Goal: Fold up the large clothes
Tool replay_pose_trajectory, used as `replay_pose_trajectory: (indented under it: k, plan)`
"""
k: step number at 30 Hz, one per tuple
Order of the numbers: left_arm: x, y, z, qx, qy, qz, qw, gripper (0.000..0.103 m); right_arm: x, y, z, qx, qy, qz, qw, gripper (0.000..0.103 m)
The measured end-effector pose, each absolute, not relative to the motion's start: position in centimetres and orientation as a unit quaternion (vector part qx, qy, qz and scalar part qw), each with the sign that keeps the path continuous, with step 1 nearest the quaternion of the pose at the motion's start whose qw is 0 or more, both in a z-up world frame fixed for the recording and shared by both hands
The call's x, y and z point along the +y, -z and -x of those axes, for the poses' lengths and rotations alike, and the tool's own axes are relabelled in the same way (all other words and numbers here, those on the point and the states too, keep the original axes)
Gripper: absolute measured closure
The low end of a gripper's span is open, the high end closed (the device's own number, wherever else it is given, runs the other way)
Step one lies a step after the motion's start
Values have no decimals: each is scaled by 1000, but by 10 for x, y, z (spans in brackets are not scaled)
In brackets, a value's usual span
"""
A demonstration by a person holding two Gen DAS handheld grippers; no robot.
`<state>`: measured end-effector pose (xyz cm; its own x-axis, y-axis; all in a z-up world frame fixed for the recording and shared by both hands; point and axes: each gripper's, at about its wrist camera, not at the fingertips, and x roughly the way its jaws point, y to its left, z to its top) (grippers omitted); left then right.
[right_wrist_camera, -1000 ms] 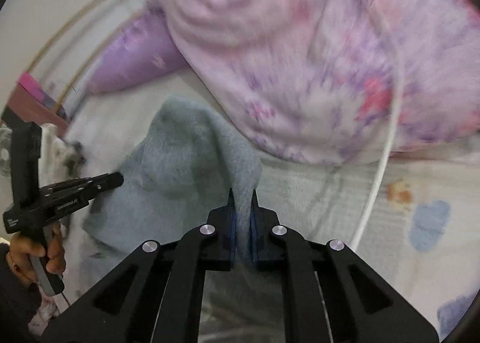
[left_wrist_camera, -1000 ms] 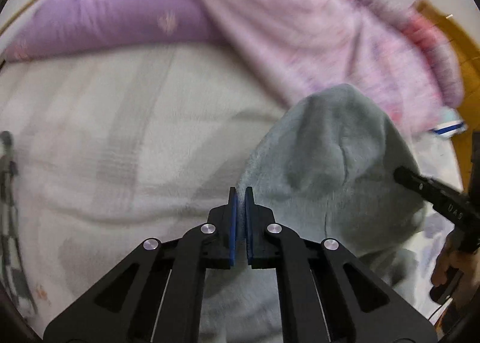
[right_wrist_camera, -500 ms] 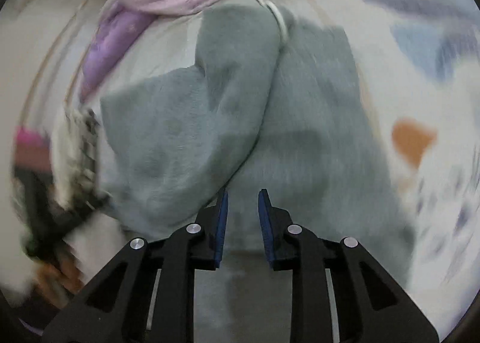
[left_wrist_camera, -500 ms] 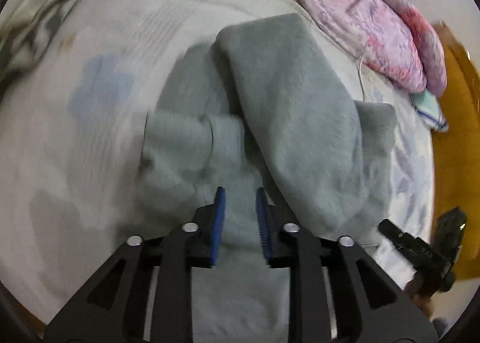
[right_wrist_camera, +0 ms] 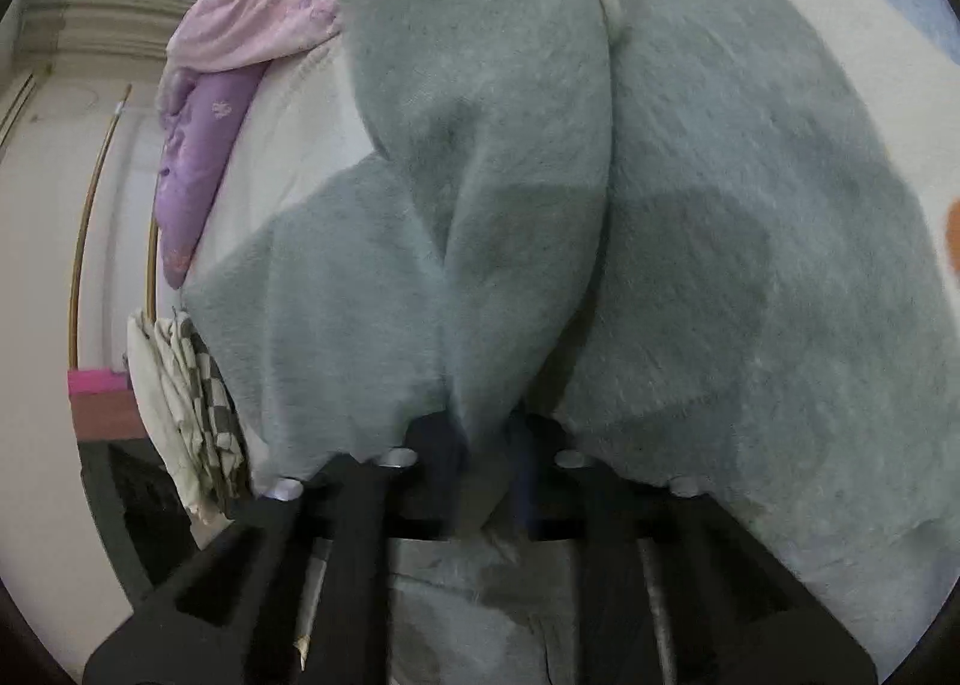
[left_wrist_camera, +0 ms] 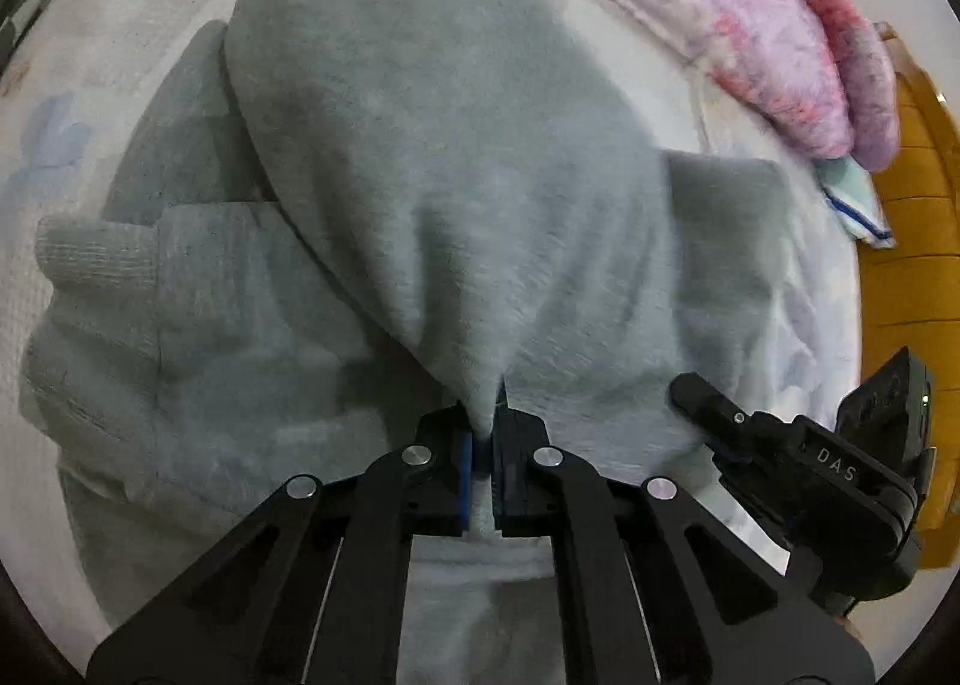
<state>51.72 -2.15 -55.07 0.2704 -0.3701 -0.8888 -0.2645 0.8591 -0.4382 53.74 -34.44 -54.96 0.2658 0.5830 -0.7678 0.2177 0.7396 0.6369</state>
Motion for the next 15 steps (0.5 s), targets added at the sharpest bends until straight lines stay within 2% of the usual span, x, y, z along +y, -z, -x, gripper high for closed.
replay_pose_trajectory:
  k: [4, 7, 9, 10, 11, 12, 15]
  plan:
    - [-26, 521, -491, 583, 61, 269, 764, 99, -360, 516, -507, 579, -137, -316, 739, 97]
    - [-39, 535, -474, 608, 69, 265, 746, 98, -370, 531, -488, 602, -113, -296, 733, 97]
    - [-48, 562, -468, 645, 54, 255, 718, 90, -369, 556, -486, 625, -92, -314, 709, 94]
    - [-48, 576, -466, 663, 48, 264, 698, 81, -372, 569, -486, 636, -78, -321, 697, 89]
    - [-45, 579, -467, 667, 45, 269, 694, 74, -373, 576, -488, 642, -74, -331, 688, 89]
    - [-39, 577, -468, 666, 41, 280, 690, 71, -375, 574, -488, 638, -71, -343, 686, 88]
    - [-18, 550, -471, 648, 41, 305, 697, 70, -381, 541, -489, 630, -57, -319, 706, 82]
